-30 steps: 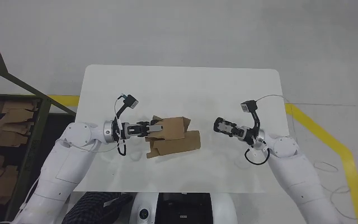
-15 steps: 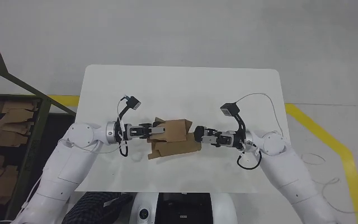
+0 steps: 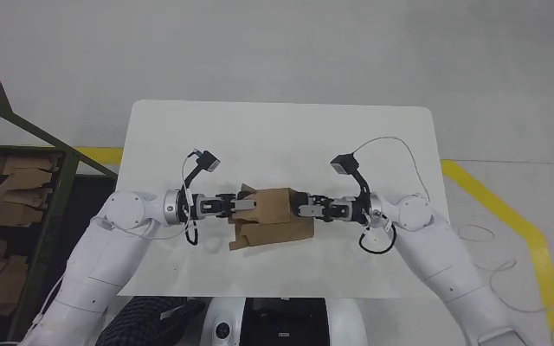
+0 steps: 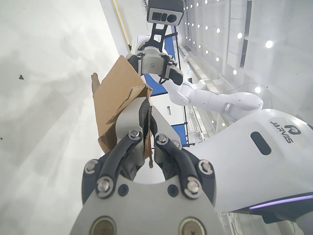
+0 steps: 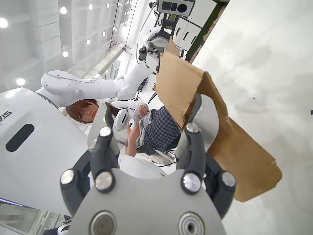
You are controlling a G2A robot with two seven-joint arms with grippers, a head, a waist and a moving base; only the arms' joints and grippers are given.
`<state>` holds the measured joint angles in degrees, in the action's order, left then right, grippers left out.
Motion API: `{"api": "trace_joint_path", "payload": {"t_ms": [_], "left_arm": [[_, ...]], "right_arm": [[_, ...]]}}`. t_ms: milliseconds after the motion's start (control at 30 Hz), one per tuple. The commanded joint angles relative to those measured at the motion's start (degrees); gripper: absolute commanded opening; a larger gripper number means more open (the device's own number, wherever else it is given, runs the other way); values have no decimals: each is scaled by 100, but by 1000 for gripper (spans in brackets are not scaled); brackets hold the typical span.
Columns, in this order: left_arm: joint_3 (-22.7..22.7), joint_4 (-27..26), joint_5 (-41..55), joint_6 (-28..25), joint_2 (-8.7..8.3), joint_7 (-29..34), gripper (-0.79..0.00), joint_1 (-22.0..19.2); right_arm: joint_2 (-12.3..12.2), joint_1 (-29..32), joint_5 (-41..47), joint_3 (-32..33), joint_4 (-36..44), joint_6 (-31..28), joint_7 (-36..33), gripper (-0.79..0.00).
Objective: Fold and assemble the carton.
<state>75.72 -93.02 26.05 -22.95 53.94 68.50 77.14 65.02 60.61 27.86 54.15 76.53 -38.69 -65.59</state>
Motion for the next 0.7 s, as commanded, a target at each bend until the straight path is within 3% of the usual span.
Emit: {"api": "trace_joint_path", "payload": {"t_ms": [0,233,300,433,667], "left_arm": [[-1,-13,36,12,-1,25,-785,-1],[23,-61,42,21,-12,46,-785,10],[24,-65,46,18,-14,54,-785,15],[18,-74,55,13,-16,60,-785,19],[-1,-78,51,12,-19,83,-785,19]], "right_arm": [[13,-19,21,-41,-26,0,-1,-256],[50,-56,55,-200,-32,18,-18,-246],[65,-76,100,-248,-63,36,-37,-265],[102,-134,154,-358,-115,83,-84,-385],[160,-245,218,-489,-253,113,-113,-437]]}}
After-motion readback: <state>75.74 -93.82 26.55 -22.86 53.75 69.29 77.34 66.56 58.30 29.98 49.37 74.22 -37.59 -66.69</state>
